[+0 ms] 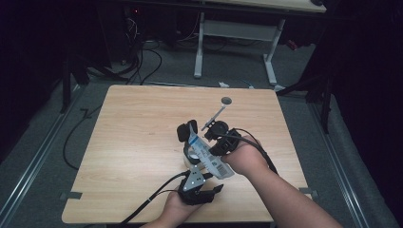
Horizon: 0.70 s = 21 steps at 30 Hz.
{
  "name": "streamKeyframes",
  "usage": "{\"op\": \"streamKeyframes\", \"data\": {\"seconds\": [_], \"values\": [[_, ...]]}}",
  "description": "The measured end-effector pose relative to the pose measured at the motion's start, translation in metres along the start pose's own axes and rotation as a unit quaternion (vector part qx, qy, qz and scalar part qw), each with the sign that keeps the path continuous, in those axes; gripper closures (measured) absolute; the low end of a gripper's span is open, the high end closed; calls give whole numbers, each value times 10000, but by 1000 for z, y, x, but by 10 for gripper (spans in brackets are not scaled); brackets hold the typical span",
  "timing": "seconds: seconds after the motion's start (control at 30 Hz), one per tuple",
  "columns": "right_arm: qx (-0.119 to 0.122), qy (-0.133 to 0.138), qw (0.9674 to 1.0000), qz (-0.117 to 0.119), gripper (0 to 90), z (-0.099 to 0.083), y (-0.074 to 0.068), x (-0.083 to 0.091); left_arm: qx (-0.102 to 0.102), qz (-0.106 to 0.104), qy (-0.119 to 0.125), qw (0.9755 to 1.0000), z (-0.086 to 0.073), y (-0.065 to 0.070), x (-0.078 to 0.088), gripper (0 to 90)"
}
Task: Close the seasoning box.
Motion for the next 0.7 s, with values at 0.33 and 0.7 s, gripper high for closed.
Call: {"op": "streamKeyframes", "data": {"seconds": [0.33, 0.7], "values": [[-68, 95, 9999, 6, 900, -6, 2, -1, -76, 72, -75, 9999, -5, -12, 25, 431], [-112, 71, 9999, 13, 900, -7, 1, 0, -11, 411, 24, 9992, -5, -45, 55, 440]]}}
Point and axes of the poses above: each handheld gripper's, and its own axes: x roughly backward along the jaws, z roughly out of its top, y roughly to its right, the point moved 1 cm from there along -x, roughly forward along the jaws, and after that the axes turned 13 degrees about x, right-handed, at the moved point
